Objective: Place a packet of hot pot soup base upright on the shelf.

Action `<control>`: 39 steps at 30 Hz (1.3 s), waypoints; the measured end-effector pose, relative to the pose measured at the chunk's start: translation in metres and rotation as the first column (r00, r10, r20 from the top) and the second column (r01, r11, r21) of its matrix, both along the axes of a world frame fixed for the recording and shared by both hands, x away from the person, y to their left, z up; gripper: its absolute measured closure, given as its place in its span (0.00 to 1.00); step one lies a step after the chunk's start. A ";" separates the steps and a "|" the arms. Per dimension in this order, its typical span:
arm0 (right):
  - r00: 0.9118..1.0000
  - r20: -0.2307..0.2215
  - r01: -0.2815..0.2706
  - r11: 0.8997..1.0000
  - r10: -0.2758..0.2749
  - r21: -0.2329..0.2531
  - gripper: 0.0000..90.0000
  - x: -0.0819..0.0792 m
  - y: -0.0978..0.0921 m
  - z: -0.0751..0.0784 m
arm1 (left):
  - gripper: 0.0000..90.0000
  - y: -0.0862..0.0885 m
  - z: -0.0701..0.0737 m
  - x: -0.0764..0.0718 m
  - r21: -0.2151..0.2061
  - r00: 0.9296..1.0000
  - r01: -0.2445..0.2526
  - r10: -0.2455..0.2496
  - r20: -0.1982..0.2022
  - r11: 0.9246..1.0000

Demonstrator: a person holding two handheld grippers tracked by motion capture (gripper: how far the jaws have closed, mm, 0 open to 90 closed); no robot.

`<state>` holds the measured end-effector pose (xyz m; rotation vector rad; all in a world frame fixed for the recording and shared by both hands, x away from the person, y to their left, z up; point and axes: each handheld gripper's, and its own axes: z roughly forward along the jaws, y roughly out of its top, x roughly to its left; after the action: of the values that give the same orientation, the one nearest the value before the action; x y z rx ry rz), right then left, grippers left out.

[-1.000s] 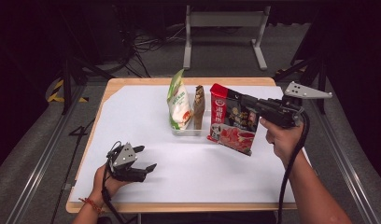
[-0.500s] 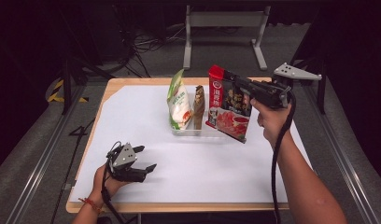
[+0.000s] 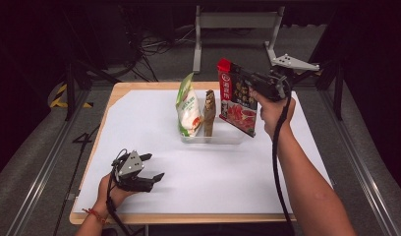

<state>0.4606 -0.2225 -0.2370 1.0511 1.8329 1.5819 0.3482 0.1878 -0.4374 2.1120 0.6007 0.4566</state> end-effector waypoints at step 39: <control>1.000 -0.020 0.022 1.000 -0.022 0.015 0.98 0.044 0.015 -0.053 | 0.24 0.000 -0.001 0.001 0.000 1.000 0.006 -0.006 -0.004 1.000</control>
<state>0.5050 -0.2072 -0.2905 1.0938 1.8191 1.5805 0.3489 0.1882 -0.4384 2.1144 0.5965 0.4487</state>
